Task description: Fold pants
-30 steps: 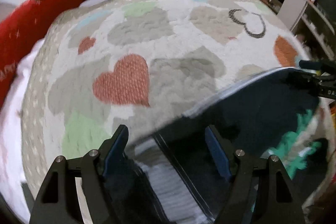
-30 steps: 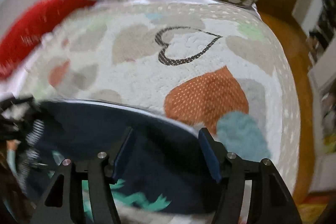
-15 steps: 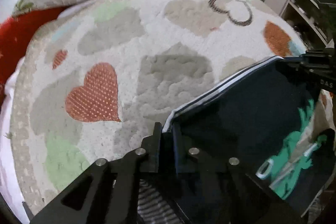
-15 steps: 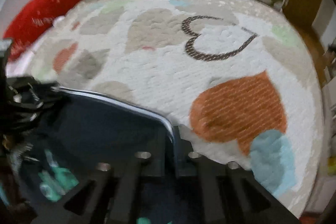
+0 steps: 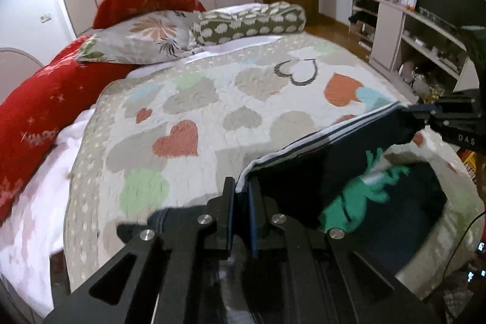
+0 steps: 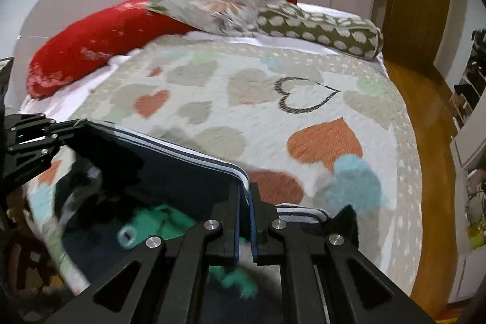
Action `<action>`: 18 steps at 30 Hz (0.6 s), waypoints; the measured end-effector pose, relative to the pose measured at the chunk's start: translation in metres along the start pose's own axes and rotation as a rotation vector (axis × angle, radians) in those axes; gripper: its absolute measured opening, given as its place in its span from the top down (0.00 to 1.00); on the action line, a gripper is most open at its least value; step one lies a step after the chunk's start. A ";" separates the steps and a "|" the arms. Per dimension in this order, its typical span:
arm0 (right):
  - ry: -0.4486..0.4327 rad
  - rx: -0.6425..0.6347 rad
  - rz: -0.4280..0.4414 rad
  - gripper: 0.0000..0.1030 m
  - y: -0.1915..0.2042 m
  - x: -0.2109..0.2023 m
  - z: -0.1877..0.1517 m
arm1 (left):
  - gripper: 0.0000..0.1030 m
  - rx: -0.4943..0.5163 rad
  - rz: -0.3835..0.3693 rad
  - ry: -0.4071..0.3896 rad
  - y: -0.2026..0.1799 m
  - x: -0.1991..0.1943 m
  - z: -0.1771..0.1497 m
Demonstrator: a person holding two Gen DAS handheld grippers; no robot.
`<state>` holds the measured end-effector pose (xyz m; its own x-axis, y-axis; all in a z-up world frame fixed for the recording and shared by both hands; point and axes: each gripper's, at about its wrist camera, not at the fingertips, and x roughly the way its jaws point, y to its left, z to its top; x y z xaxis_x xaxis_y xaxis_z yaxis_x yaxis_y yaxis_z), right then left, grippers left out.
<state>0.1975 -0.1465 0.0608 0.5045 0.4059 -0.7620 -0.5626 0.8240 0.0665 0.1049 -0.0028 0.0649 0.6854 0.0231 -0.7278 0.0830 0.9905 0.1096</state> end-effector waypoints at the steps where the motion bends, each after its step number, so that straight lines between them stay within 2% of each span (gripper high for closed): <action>1: -0.009 -0.006 0.003 0.94 0.007 -0.010 -0.011 | 0.92 -0.008 -0.004 -0.011 -0.003 -0.008 -0.011; 3: -0.014 -0.010 0.014 0.94 0.018 -0.023 -0.037 | 0.92 -0.029 -0.007 -0.020 -0.008 -0.018 -0.036; 6: 0.001 0.030 0.054 0.94 0.027 -0.027 -0.075 | 0.92 -0.081 -0.030 0.008 -0.018 -0.023 -0.081; 10: 0.062 0.125 0.098 0.91 0.027 -0.013 -0.138 | 0.86 -0.172 -0.044 0.120 -0.022 -0.011 -0.135; 12: 0.090 0.183 0.107 0.77 0.023 -0.010 -0.156 | 0.86 -0.185 -0.035 0.162 -0.019 -0.012 -0.150; 14: 0.062 0.262 0.137 0.76 0.012 -0.022 -0.171 | 0.85 -0.186 -0.021 0.154 -0.013 -0.025 -0.157; 15: 0.031 0.308 0.144 0.70 0.004 -0.034 -0.176 | 0.85 -0.195 -0.012 0.132 -0.007 -0.034 -0.155; 16: 0.004 0.338 0.135 0.62 -0.003 -0.043 -0.179 | 0.82 -0.213 -0.003 0.105 -0.001 -0.043 -0.151; 18: -0.072 0.401 0.089 0.41 -0.021 -0.064 -0.183 | 0.67 -0.269 0.011 0.058 0.015 -0.053 -0.140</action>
<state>0.0568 -0.2618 -0.0096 0.5183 0.4970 -0.6960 -0.3130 0.8676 0.3864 -0.0313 0.0298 0.0099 0.6420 0.0343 -0.7659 -0.1246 0.9904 -0.0601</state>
